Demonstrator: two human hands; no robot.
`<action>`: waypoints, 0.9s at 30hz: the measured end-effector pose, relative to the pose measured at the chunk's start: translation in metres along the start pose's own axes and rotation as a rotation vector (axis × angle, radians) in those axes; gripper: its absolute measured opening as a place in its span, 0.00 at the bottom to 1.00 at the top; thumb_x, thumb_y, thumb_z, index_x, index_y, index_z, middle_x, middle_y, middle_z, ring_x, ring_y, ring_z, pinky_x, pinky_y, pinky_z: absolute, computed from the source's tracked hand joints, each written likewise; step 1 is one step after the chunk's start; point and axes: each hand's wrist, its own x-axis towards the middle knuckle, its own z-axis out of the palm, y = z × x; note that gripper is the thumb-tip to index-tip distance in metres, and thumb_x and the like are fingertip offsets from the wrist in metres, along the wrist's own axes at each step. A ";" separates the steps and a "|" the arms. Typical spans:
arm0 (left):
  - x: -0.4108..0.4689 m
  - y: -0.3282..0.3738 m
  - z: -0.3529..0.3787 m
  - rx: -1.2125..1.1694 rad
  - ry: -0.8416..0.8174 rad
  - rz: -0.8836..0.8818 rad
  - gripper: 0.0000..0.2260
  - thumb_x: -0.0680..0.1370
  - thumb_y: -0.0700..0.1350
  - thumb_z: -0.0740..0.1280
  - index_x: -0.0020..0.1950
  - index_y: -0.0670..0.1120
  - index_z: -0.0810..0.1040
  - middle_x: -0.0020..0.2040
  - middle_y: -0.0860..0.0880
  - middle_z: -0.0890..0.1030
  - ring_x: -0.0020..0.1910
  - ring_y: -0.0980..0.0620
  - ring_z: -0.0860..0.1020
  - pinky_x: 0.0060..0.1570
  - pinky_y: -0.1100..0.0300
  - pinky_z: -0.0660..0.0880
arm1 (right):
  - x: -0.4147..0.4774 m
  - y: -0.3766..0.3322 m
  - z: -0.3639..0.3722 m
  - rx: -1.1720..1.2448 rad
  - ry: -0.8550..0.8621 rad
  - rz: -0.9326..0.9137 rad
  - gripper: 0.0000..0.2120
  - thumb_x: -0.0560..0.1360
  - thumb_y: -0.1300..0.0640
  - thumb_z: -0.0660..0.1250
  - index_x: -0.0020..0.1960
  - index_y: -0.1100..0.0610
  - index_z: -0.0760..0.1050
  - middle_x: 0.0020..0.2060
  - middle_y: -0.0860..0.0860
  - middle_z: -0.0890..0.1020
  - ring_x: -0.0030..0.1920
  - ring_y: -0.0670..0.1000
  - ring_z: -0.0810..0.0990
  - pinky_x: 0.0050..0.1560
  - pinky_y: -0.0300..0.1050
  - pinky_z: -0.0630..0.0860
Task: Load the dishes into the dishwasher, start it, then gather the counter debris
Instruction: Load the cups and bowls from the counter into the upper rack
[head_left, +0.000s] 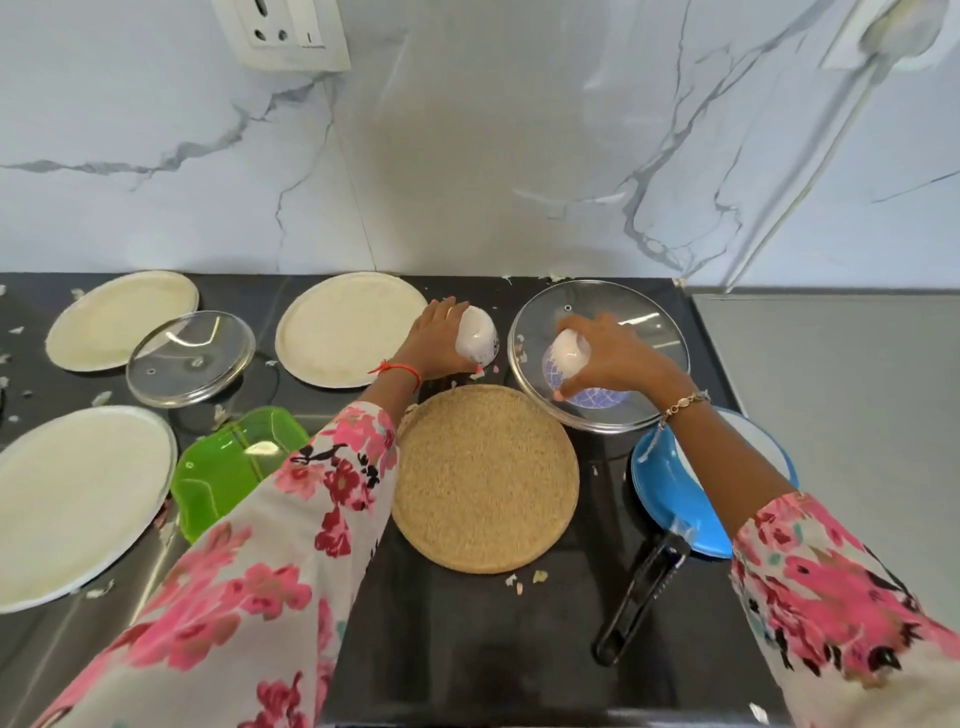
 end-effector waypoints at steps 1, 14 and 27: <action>0.005 0.000 0.000 -0.010 -0.010 -0.002 0.45 0.66 0.58 0.73 0.74 0.45 0.54 0.74 0.42 0.58 0.74 0.42 0.54 0.72 0.43 0.55 | 0.005 0.002 -0.001 -0.001 -0.002 0.005 0.40 0.59 0.47 0.79 0.67 0.48 0.64 0.60 0.57 0.67 0.63 0.61 0.65 0.61 0.52 0.67; 0.018 0.004 0.000 -0.096 -0.026 -0.035 0.43 0.61 0.51 0.78 0.71 0.49 0.60 0.68 0.42 0.64 0.63 0.38 0.68 0.61 0.42 0.70 | 0.020 0.003 -0.002 -0.019 -0.018 0.014 0.41 0.61 0.48 0.78 0.68 0.49 0.63 0.62 0.56 0.67 0.61 0.59 0.69 0.58 0.50 0.72; -0.067 0.022 -0.032 -0.140 0.123 -0.136 0.40 0.63 0.56 0.76 0.71 0.55 0.61 0.66 0.42 0.63 0.62 0.37 0.69 0.60 0.40 0.71 | -0.038 -0.016 -0.009 -0.046 0.038 -0.060 0.41 0.61 0.49 0.78 0.68 0.50 0.63 0.64 0.57 0.66 0.64 0.60 0.67 0.60 0.51 0.69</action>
